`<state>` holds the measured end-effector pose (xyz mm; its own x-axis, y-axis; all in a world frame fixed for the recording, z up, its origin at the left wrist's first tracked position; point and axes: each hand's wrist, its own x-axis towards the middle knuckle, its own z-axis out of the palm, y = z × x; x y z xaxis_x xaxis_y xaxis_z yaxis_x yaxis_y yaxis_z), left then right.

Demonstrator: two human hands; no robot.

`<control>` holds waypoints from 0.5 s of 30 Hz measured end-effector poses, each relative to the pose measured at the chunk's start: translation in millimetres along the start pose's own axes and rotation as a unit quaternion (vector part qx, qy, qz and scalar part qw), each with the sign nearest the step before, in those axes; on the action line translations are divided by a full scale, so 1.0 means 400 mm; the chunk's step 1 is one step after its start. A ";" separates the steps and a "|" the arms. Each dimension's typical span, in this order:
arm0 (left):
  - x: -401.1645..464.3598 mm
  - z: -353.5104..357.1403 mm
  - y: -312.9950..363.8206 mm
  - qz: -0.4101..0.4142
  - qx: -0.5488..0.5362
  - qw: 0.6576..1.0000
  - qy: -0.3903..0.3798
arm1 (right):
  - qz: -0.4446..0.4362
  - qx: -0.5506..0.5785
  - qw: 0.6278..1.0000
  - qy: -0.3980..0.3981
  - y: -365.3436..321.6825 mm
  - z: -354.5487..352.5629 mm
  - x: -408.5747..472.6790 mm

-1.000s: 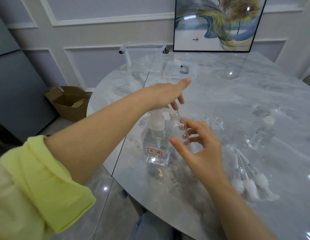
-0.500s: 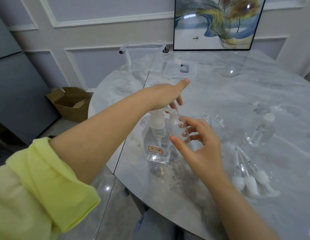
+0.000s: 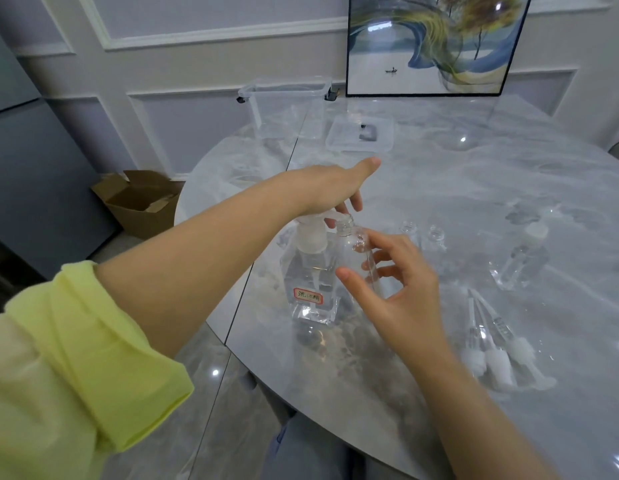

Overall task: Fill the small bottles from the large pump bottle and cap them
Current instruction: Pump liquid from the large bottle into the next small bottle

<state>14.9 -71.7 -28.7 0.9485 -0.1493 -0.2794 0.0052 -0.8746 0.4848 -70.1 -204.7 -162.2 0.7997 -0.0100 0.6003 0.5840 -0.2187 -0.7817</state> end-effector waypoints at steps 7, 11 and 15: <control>-0.005 -0.003 -0.006 -0.004 -0.008 1.000 0.000 | -0.002 0.004 1.000 -0.001 0.001 0.001 0.000; -0.004 -0.004 -0.004 0.004 -0.001 1.000 0.012 | 0.001 0.009 1.000 0.000 -0.001 -0.002 -0.004; -0.002 -0.001 -0.002 -0.004 -0.008 1.000 -0.005 | 0.001 0.005 1.000 -0.002 0.000 0.000 -0.003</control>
<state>14.3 -70.8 -28.7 0.9452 -0.1477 -0.2911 0.0171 -0.8681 0.4961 -71.0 -204.9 -162.8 0.8012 -0.0054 0.5983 0.5842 -0.2094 -0.7841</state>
